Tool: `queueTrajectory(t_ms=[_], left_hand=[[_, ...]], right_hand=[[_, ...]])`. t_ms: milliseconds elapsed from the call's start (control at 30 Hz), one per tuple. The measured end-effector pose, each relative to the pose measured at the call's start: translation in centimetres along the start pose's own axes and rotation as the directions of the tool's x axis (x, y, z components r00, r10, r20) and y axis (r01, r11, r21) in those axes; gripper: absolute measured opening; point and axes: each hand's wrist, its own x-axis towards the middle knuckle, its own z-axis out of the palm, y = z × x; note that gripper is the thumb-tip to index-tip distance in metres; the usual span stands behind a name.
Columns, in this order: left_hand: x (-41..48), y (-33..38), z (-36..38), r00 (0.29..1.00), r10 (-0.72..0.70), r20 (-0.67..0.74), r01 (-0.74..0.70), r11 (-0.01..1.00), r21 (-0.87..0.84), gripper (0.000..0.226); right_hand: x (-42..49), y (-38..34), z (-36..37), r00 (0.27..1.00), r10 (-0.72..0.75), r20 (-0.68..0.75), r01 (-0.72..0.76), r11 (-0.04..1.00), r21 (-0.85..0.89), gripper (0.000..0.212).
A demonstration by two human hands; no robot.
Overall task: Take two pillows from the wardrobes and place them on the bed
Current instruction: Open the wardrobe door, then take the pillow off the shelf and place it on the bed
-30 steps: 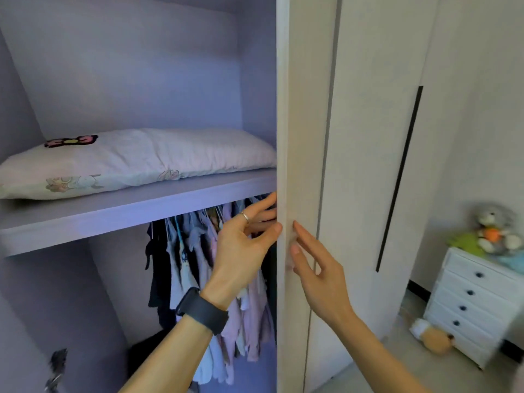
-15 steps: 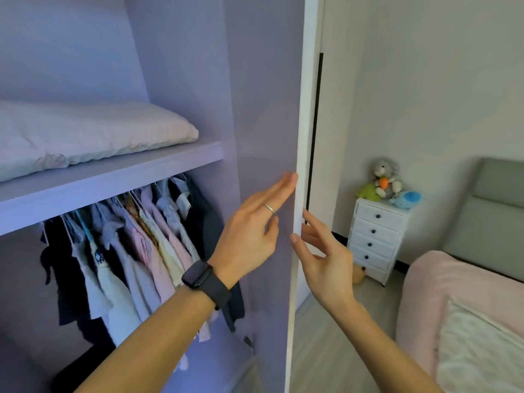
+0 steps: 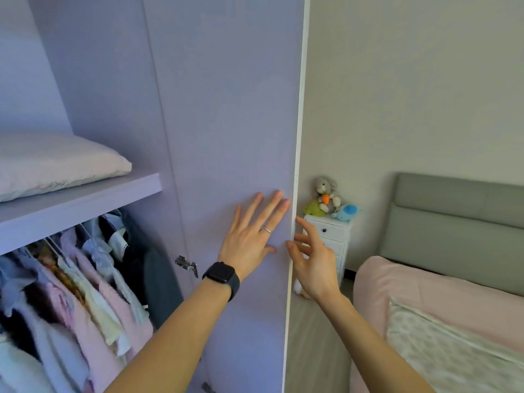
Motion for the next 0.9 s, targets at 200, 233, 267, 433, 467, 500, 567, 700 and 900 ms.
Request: queueTrajectory(t_ms=[200, 233, 267, 433, 467, 500, 567, 700, 900], left_hand=[[1.0, 0.8, 0.7, 1.000, -0.012, 0.014, 0.012, 0.999, 0.038, 0.121], [0.8, 0.8, 0.6, 1.000, -0.010, 0.009, 0.010, 1.000, 0.023, 0.119], [0.5, 0.8, 0.6, 1.000, -0.011, 0.003, 0.011, 1.000, 0.000, 0.115], [-4.2, 0.3, 0.4, 0.986, -0.165, 0.002, 0.161, 0.958, -0.236, 0.077], [-5.8, 0.0, 0.5, 0.975, -0.218, 0.035, 0.219, 0.938, -0.269, 0.069], [-7.6, -0.4, 0.7, 0.961, -0.268, 0.073, 0.278, 0.916, -0.289, 0.063], [-11.5, -1.3, 0.9, 0.920, -0.372, 0.125, 0.392, 0.862, -0.322, 0.054], [-19.0, -3.3, -0.4, 0.802, -0.570, 0.179, 0.595, 0.733, -0.331, 0.043], [-26.0, -7.9, -5.6, 0.624, -0.771, 0.125, 0.773, 0.587, -0.241, 0.039]], right_hand=[[0.9, 0.4, -0.4, 0.999, 0.037, -0.017, -0.037, 0.999, 0.000, 0.055], [0.7, 0.3, -0.3, 0.999, 0.039, -0.024, -0.038, 0.999, 0.009, 0.058], [0.4, 0.1, -0.2, 0.999, 0.033, -0.034, -0.033, 0.999, 0.018, 0.061], [-4.1, 0.2, 2.0, 0.981, -0.070, -0.181, 0.073, 0.997, 0.007, 0.043], [-5.3, 0.4, 2.8, 0.979, -0.107, -0.175, 0.104, 0.994, -0.022, 0.041], [-6.6, 0.7, 3.6, 0.981, -0.134, -0.139, 0.130, 0.991, -0.034, 0.039], [-8.8, 0.9, 5.3, 0.988, -0.155, -0.019, 0.154, 0.987, -0.035, 0.037], [-11.7, 0.6, 9.6, 0.965, -0.143, 0.222, 0.156, 0.987, -0.045, 0.028], [-12.0, -3.1, 16.6, 0.870, -0.254, 0.424, 0.258, 0.965, 0.048, 0.027]])
